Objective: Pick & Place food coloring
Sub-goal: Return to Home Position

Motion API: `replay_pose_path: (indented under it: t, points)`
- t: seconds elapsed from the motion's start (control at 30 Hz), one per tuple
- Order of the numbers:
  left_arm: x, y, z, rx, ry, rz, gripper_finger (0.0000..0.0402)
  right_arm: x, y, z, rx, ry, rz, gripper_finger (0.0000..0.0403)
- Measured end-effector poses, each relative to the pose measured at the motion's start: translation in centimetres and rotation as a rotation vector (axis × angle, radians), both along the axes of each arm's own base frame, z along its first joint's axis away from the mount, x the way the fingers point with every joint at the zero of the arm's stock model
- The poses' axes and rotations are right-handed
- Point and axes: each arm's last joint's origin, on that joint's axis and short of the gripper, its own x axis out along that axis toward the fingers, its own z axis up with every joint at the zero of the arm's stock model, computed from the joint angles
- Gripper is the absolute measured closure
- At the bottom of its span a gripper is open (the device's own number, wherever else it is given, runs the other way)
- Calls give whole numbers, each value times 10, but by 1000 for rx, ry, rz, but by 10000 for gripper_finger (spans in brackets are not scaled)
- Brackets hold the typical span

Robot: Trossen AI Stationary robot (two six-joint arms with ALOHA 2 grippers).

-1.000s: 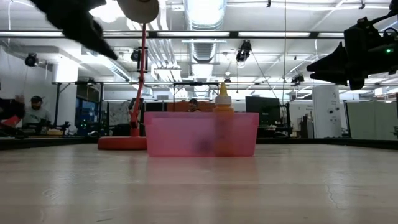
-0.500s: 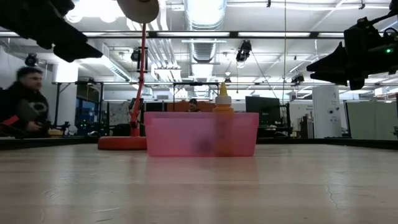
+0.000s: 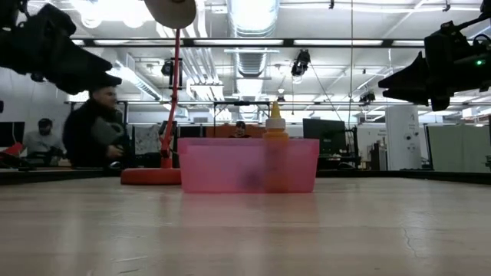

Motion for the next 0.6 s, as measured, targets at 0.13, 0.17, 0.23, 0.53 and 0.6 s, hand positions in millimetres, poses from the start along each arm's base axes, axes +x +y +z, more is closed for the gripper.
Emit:
replay_pose_path:
  t: [0.13,0.17,0.23,0.53,0.6]
  points:
    - [1,1,-14,-11,3,45,108,0,0,0,-1,1,-1,188]
    - [2,1,-16,-28,-9,59,108,0,0,0,0,0,0,188]
    - [4,1,-20,-62,-32,75,108,0,0,0,-1,1,-1,188]
    - [12,0,-20,-42,-252,65,108,0,0,0,-1,1,0,188]
    - [12,0,-20,-32,-248,75,108,0,0,0,0,0,0,188]
